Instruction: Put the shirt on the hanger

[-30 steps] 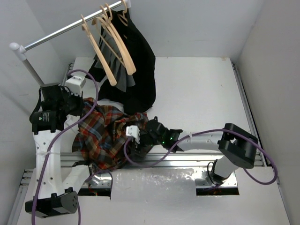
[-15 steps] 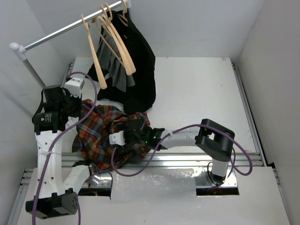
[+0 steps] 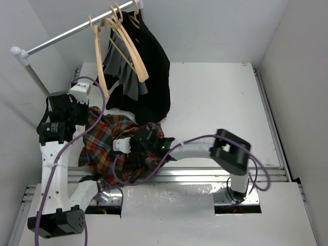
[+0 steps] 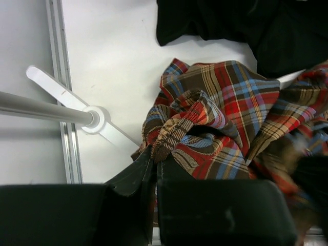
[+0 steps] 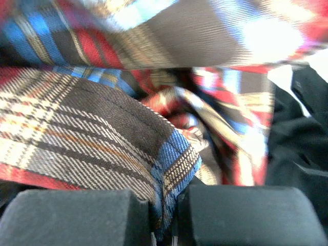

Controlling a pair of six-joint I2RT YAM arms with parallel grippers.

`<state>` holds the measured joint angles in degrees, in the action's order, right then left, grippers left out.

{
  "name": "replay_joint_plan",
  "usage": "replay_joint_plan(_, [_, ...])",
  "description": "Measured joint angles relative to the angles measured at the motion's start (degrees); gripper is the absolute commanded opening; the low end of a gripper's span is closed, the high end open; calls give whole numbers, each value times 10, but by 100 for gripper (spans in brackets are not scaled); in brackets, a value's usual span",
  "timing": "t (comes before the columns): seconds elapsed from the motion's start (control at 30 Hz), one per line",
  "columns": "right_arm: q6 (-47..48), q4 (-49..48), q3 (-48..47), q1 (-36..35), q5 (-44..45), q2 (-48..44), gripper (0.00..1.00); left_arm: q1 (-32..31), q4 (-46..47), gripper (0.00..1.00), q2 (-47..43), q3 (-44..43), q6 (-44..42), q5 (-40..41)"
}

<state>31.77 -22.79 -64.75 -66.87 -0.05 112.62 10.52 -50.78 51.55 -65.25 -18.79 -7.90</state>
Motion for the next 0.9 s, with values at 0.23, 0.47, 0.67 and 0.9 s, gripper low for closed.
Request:
replay_joint_plan(0.23, [-68,110,62,26,22,-256,0,0,53,0,21,21,4,13])
replay_joint_plan(0.47, [-125,311,-77,31,27,-392,0,0,116,23,78,20,-2,-24])
replay_joint_plan(0.67, [-162,429,-273,-20,37,-393,0,-1,151,53,83,4,-3,-120])
replay_joint_plan(0.9, [-247,580,-542,-10,101,-205,0,-1,153,52,61,-31,3,-139])
